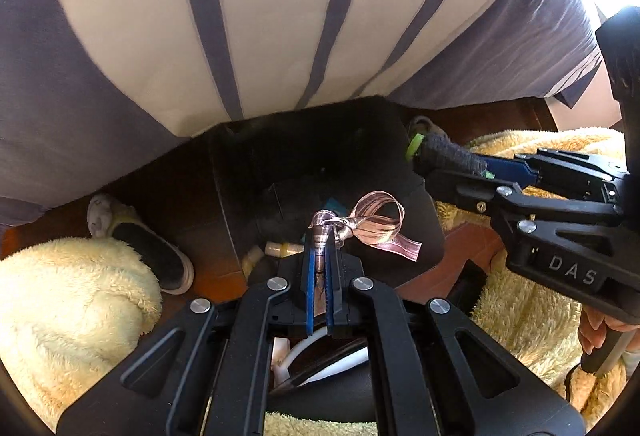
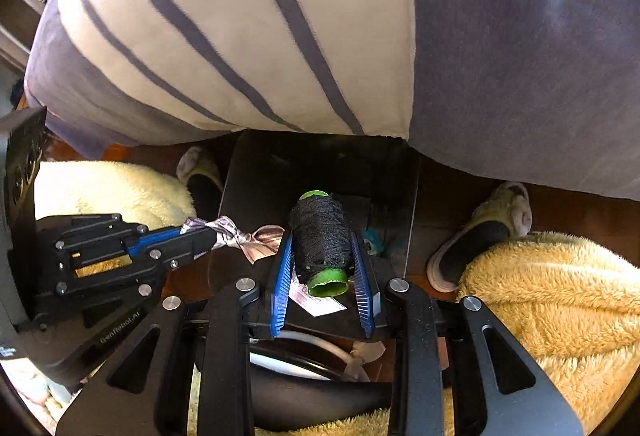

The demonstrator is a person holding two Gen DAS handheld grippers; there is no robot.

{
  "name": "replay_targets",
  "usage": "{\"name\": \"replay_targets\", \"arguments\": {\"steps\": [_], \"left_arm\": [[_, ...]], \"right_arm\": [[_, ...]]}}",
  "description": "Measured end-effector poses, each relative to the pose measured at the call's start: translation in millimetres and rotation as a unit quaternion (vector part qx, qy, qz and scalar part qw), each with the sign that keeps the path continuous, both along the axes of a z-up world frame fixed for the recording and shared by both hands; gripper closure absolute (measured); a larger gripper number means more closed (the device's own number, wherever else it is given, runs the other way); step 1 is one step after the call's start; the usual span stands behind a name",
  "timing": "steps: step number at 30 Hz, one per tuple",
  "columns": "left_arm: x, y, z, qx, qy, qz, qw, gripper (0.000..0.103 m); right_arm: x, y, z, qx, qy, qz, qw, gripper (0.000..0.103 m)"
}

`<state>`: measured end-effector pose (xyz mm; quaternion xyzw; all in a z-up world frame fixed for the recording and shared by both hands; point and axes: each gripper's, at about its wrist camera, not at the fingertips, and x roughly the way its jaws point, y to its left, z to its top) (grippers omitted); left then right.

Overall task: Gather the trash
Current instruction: 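Open both grippers to drop the bow and spool into the bin, then raise both open grippers back up over the bed items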

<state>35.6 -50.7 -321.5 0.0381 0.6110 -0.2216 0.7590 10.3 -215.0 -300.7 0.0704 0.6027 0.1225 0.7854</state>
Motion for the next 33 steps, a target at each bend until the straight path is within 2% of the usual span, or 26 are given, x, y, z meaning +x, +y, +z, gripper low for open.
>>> {"name": "replay_targets", "arguments": {"steps": [6, 8, 12, 14, 15, 17, 20, 24, 33], "left_arm": [[3, 1, -6, 0.003, 0.010, 0.004, 0.9999, 0.091], [3, 2, -5, 0.006, 0.011, 0.007, 0.9999, 0.079], [4, 4, -3, 0.011, 0.005, 0.012, 0.9998, 0.063], [4, 5, 0, 0.015, 0.001, 0.016, 0.9998, 0.044], [4, 6, 2, 0.017, -0.002, 0.018, 0.9997, 0.039], [4, 7, 7, 0.019, -0.010, 0.021, 0.9995, 0.022], [3, 11, 15, 0.012, -0.018, 0.026, 0.9994, 0.008], [-1, 13, 27, -0.007, -0.025, 0.022, 0.9994, 0.008], [-11, 18, 61, -0.026, -0.070, 0.024, 0.9970, 0.008]], "right_arm": [[9, -3, 0, 0.003, -0.002, -0.005, 1.000, 0.070], [11, -4, 0, 0.003, -0.004, -0.007, 1.000, 0.064], [14, -8, 5, 0.000, -0.012, -0.015, 1.000, 0.059], [14, -12, 10, -0.003, -0.021, -0.020, 1.000, 0.051], [14, -14, 12, -0.005, -0.025, -0.023, 0.999, 0.049], [14, -17, 20, -0.011, -0.037, -0.029, 0.999, 0.037], [13, -22, 30, -0.025, -0.056, -0.041, 0.997, 0.022], [11, -29, 43, -0.032, -0.073, -0.053, 0.995, 0.018], [1, -37, 76, -0.035, -0.108, -0.062, 0.992, 0.017]]}}
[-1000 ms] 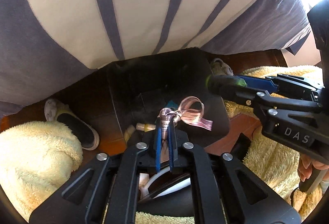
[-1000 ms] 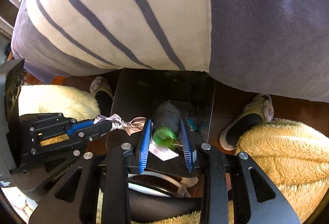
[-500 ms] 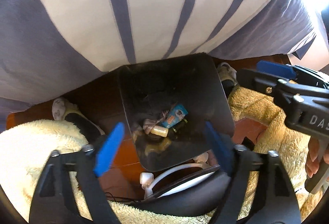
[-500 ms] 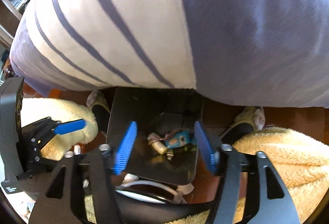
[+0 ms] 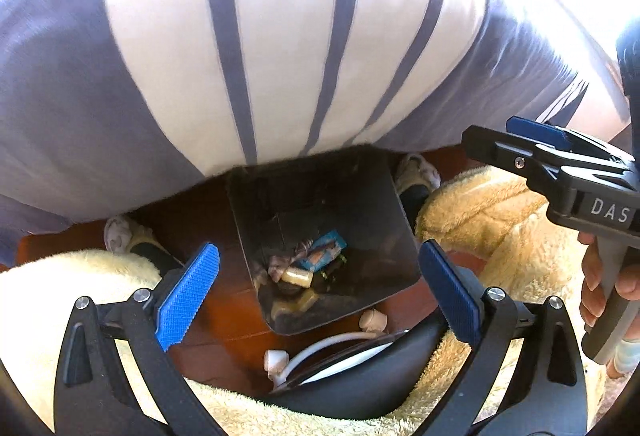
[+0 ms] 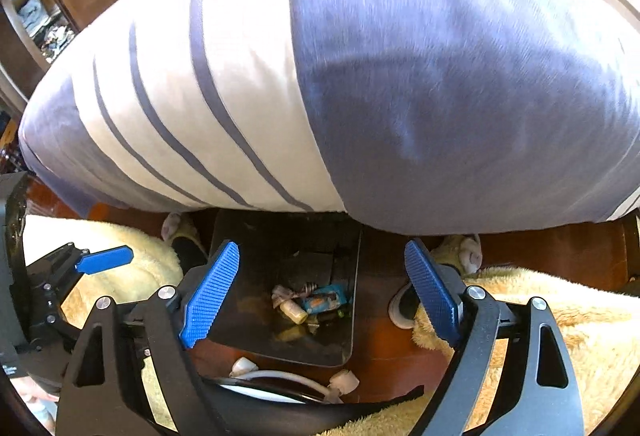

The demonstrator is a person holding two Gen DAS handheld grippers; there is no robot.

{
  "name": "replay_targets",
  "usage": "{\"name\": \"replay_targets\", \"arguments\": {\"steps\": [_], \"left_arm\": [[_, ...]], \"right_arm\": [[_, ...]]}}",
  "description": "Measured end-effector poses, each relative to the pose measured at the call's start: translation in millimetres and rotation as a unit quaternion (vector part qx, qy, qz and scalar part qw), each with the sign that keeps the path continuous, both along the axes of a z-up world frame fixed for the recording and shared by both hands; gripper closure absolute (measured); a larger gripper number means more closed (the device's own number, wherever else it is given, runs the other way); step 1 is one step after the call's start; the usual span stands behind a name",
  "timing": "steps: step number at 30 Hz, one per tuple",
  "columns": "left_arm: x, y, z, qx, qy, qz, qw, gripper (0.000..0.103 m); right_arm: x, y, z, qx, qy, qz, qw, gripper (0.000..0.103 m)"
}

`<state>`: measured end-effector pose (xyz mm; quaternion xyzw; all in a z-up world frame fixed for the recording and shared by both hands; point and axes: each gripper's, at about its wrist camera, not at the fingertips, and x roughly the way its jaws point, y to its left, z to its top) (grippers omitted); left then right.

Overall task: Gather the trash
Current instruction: 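Raise both open grippers back up over the bed items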

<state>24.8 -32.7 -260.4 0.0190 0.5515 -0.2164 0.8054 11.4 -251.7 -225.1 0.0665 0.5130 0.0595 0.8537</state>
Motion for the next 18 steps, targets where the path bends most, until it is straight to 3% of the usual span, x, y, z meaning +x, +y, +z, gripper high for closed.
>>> {"name": "replay_targets", "arguments": {"steps": [8, 18], "left_arm": [[0, 11, 51, -0.023, -0.066, 0.002, 0.9976, 0.008], [40, 32, 112, -0.004, -0.138, 0.035, 0.9898, 0.008]], "right_arm": [[-4, -9, 50, -0.003, -0.060, -0.002, 0.998, 0.017], [30, -17, 101, -0.020, -0.120, -0.002, 0.993, 0.016]]}}
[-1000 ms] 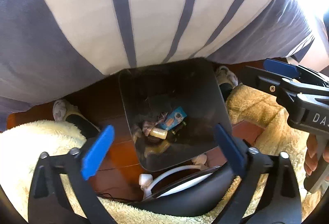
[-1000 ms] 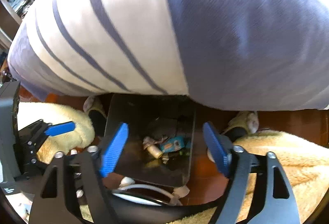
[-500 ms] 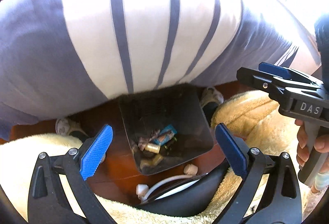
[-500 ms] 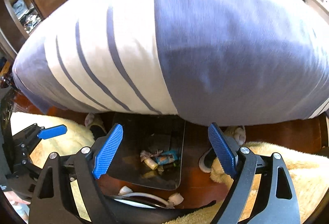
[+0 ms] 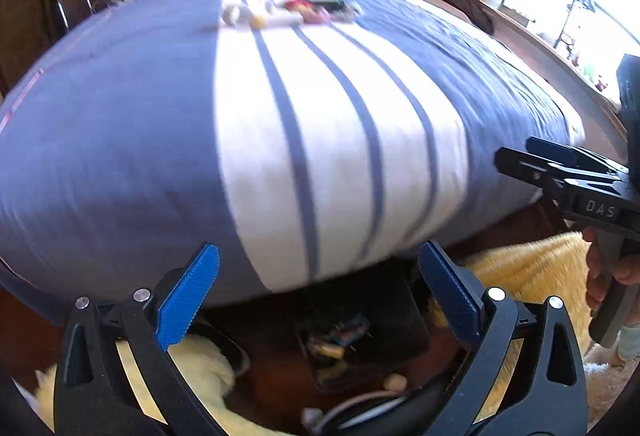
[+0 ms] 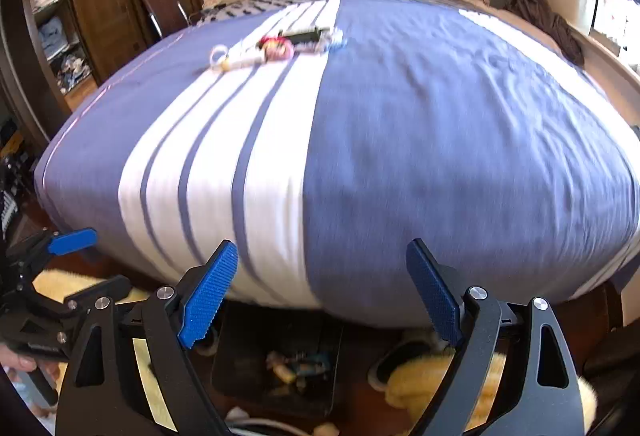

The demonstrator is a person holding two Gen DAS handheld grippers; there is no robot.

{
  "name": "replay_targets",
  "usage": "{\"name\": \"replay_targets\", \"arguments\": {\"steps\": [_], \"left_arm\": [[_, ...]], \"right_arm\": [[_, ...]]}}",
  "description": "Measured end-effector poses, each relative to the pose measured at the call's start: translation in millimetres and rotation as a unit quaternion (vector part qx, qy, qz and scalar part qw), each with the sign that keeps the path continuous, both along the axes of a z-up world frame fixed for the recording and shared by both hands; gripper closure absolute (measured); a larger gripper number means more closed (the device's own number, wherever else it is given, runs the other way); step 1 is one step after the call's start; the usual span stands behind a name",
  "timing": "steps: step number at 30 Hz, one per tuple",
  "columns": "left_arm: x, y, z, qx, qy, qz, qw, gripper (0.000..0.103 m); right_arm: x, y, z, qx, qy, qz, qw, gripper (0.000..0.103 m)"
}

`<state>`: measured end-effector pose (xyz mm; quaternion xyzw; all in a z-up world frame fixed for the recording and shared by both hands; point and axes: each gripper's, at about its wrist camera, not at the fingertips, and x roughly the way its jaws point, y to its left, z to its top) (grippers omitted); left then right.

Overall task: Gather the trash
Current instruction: 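Raise both open grippers back up over the bed items, then grasp the white knotted cord with the right gripper while the left grasps the yellow-capped white tube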

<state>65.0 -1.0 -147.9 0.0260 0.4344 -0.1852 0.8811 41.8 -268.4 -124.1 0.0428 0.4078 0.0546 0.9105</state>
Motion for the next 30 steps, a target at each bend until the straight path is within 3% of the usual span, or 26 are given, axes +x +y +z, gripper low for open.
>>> {"name": "replay_targets", "arguments": {"steps": [9, 15, 25, 30], "left_arm": [[66, 13, 28, 0.005, -0.014, 0.042, 0.9990, 0.008], [111, 4, 37, 0.020, -0.020, 0.040, 0.9988, 0.008], [193, -16, 23, 0.027, 0.010, 0.047, 0.9985, 0.008], [216, -30, 19, 0.021, 0.016, 0.047, 0.9985, 0.008]], "right_arm": [[60, -9, 19, -0.011, -0.011, -0.012, 1.000, 0.016], [117, -15, 26, -0.015, -0.011, -0.020, 1.000, 0.016], [208, -10, 24, -0.034, -0.002, -0.020, 0.999, 0.016], [247, -11, 17, -0.014, 0.011, -0.021, 1.000, 0.025]]}}
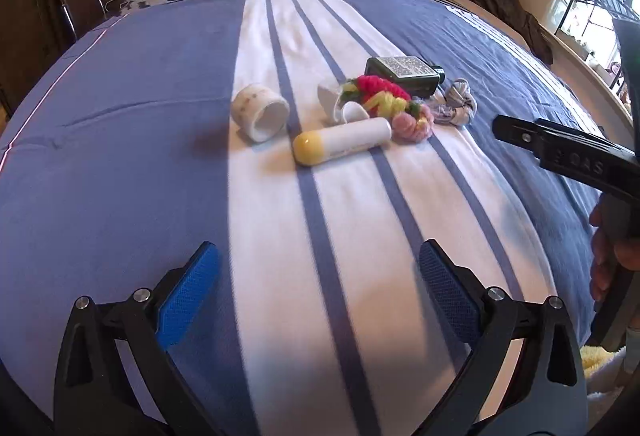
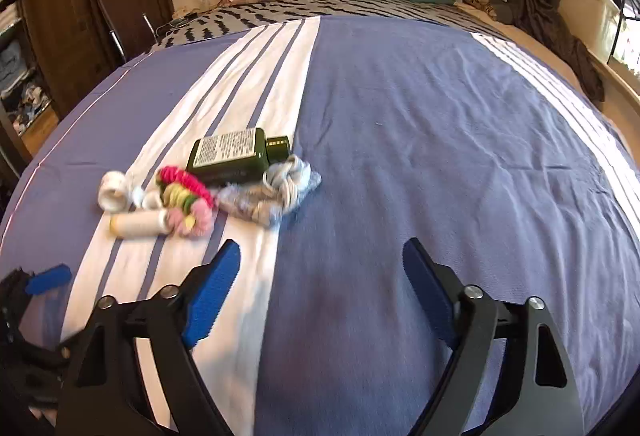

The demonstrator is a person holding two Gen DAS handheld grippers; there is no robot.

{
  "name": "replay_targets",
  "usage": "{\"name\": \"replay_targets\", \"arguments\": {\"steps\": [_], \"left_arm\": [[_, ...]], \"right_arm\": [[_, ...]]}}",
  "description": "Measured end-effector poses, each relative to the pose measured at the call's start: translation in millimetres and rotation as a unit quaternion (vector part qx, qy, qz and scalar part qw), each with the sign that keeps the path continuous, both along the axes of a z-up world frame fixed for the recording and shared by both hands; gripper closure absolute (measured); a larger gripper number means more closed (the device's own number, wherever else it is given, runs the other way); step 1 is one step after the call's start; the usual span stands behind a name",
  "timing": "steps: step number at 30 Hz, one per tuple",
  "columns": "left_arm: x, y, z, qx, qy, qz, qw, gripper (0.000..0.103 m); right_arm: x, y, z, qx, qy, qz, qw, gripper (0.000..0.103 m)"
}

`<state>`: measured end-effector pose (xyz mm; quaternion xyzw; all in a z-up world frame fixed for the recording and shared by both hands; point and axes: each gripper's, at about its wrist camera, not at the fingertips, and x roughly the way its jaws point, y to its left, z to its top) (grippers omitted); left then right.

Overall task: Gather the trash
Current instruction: 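Grasp the white knotted cord with the right gripper while the left grasps the yellow-capped white tube, then lower both grippers holding the cord and tube down to the floor bin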

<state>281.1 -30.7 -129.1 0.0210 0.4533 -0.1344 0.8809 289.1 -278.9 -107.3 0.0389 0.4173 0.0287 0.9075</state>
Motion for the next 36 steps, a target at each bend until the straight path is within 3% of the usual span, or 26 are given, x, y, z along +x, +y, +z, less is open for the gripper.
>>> {"name": "replay_targets", "arguments": {"steps": [9, 12, 14, 16, 21, 24, 27, 36], "left_arm": [[37, -22, -2, -0.008, -0.001, 0.006, 1.0000, 0.008], [50, -27, -4, -0.011, -0.001, 0.013, 0.9999, 0.008], [56, -28, -5, -0.012, 0.000, 0.017, 0.9998, 0.009], [60, -30, -5, -0.012, -0.002, 0.020, 0.9997, 0.013], [70, -35, -6, -0.011, -0.003, 0.023, 0.9997, 0.014], [73, -38, -7, -0.007, -0.005, 0.023, 0.9997, 0.022], [71, -37, -5, -0.002, -0.009, 0.025, 0.9996, 0.038], [39, -29, -2, 0.005, -0.017, 0.007, 0.9998, 0.039]], "right_arm": [[52, 8, -16, 0.019, 0.028, 0.019, 0.999, 0.034], [60, 13, -17, 0.020, 0.030, 0.030, 0.999, 0.049], [63, 16, -19, 0.018, 0.032, 0.039, 0.999, 0.066], [64, 19, -19, 0.014, 0.031, 0.045, 0.998, 0.070], [63, 17, -15, 0.014, 0.021, 0.052, 0.998, 0.074], [60, 14, -11, 0.007, 0.012, 0.049, 0.999, 0.074], [55, 8, -8, 0.005, 0.008, 0.046, 0.999, 0.074], [22, -1, -5, 0.006, 0.006, 0.040, 0.999, 0.074]]}}
